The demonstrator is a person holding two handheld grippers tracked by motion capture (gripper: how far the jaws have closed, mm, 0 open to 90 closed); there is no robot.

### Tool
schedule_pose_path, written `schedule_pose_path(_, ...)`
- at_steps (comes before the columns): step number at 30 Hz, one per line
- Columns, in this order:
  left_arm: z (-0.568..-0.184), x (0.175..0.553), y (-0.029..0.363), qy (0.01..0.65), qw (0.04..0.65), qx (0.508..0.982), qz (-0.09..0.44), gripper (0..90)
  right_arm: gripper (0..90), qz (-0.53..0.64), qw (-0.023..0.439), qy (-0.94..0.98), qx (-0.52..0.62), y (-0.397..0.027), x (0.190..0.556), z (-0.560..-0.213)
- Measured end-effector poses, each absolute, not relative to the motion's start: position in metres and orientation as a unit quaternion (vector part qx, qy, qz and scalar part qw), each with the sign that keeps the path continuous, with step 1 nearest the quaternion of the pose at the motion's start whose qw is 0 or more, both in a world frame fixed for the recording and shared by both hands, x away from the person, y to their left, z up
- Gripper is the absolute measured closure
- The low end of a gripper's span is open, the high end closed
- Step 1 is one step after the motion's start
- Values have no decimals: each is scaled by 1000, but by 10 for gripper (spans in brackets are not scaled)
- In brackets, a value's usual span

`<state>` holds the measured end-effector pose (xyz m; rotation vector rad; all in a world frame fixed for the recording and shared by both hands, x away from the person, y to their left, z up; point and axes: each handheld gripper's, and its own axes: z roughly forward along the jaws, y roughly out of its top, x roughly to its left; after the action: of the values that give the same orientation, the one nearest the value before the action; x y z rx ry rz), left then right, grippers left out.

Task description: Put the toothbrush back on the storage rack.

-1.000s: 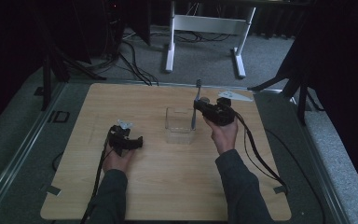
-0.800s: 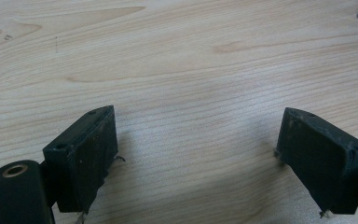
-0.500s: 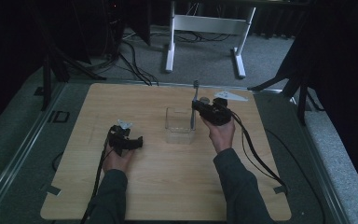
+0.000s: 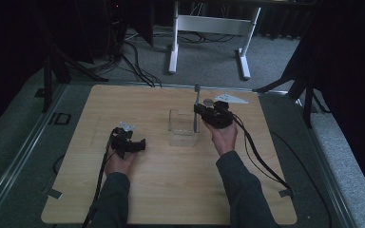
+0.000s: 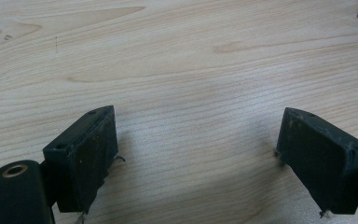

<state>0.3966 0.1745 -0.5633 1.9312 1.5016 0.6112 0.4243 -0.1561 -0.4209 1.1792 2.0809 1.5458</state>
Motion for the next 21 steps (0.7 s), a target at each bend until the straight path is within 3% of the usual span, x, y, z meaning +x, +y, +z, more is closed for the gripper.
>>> schedule_pose_path(17,-563,397,174,567,305,729,231,124,805,485,157,772,380,-144,424,-437)
schedule_pose_path(21,-563,397,175,567,304,730,230,124,698,477,144,785,368,-143,423,-440)
